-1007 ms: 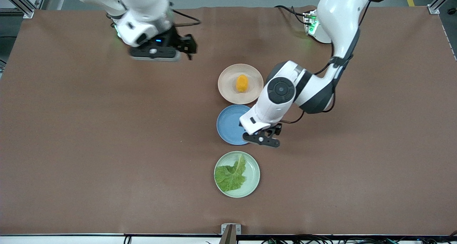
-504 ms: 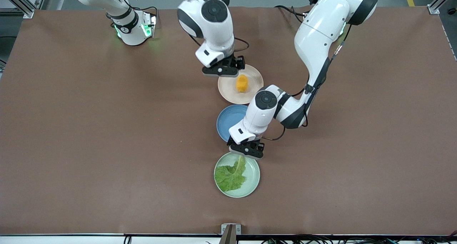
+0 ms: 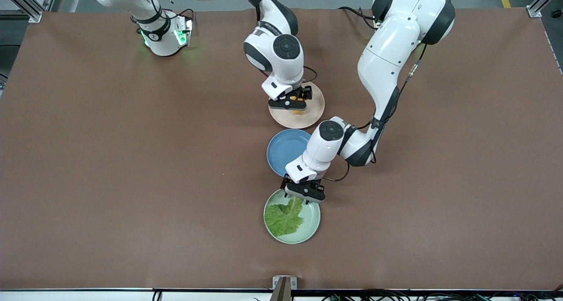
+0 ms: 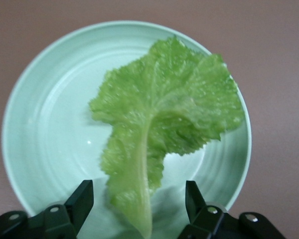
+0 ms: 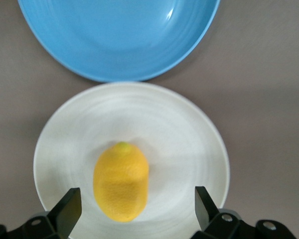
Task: Pick lemon and lettuce from plates
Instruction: 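Close the right gripper on the lemon while the left gripper grips the lettuce stem, then carry the lemon with the right gripper while the left gripper drags the lettuce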
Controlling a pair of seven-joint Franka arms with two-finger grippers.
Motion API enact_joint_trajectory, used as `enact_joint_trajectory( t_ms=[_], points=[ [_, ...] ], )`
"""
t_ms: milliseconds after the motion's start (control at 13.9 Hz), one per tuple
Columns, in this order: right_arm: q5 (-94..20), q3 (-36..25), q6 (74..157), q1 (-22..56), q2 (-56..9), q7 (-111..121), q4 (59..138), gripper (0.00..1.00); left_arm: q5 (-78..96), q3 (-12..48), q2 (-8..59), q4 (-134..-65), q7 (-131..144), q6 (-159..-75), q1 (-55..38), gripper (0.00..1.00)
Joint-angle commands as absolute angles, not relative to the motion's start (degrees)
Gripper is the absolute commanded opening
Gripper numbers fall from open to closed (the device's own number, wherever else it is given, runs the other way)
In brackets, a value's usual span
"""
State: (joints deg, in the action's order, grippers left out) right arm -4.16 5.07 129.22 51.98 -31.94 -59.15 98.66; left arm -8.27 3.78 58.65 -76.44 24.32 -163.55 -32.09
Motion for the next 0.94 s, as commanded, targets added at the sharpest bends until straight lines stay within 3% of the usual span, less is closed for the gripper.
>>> enact_joint_trajectory(
  t_ms=[0,144,288,360,504,647,863],
  points=[
    [-4.0,4.3,129.1,54.8,-34.9,-61.2,96.3,1.00,-9.8,2.9,59.9,-74.7,23.5,-164.0,-33.0,0.68],
    [-3.5,4.2,130.7,55.5,-35.9,-62.4,96.2,1.00,-9.8,2.4,59.9,-74.7,20.5,-164.0,-33.0,0.44],
    [-3.3,4.0,131.2,55.5,-37.1,-62.5,96.2,1.00,-9.8,1.8,59.7,-74.7,18.0,-163.9,-33.0,0.10],
    [-2.9,4.0,131.3,55.5,-37.4,-62.5,96.2,1.00,-9.8,1.8,59.4,-74.8,17.7,-164.0,-33.0,0.02],
    [-2.5,3.9,131.6,55.4,-37.8,-62.5,96.2,0.99,-10.2,1.8,58.6,-74.9,17.5,-163.9,-32.7,0.00],
    [-2.5,3.9,132.5,55.5,-38.4,-62.5,96.2,0.86,-11.5,1.8,56.8,-75.1,17.6,-163.7,-32.1,0.00],
    [-2.5,3.9,133.9,55.2,-38.8,-62.5,96.1,0.56,-11.5,1.8,52.4,-75.4,17.7,-158.7,-30.5,0.00]
  ],
)
